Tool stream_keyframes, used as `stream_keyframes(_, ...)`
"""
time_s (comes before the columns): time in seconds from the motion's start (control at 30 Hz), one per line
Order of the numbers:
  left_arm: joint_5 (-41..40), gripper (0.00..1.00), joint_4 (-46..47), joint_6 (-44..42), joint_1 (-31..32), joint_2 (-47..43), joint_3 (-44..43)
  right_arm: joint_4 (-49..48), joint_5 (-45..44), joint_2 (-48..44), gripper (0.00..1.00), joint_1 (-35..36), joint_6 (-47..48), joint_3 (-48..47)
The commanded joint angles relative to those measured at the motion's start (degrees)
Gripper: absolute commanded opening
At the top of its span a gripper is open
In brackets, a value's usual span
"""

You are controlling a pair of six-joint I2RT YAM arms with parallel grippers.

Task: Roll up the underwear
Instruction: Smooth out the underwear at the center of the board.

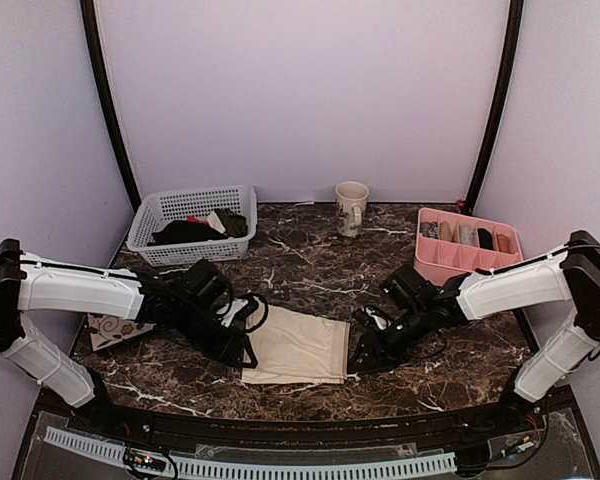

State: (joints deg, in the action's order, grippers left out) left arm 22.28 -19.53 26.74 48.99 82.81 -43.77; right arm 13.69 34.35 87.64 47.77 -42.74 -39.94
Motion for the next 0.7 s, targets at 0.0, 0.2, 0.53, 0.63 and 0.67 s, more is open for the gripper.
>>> stream_keyframes(0.0, 1.3, 0.49, -0.6, 3.3, -1.8, 0.7, 0.7, -6.4, 1.9, 2.7, 0.33, 0.1, -4.2, 0.8)
stream_keyframes(0.2, 3.4, 0.42, 0.8, 3.5, -2.5, 3.1, 0.1, -8.1, 2.8, 5.5, 0.31, 0.2, -4.9, 0.7)
stream_keyframes(0.53, 4.8, 0.24, 1.3, 1.9, -2.5, 5.8, -0.8, -7.9, 3.3, 7.2, 0.24, 0.4, -4.4, 0.4)
stream_keyframes(0.63, 5.0, 0.15, 1.1, 1.3, -2.5, 5.5, -0.9, -7.2, 3.2, 7.4, 0.21, 0.3, -3.8, 0.0)
stream_keyframes(0.67, 5.1, 0.12, 1.0, 1.1, -2.5, 5.5, -0.9, -6.9, 3.2, 7.4, 0.2, 0.3, -3.7, -0.1)
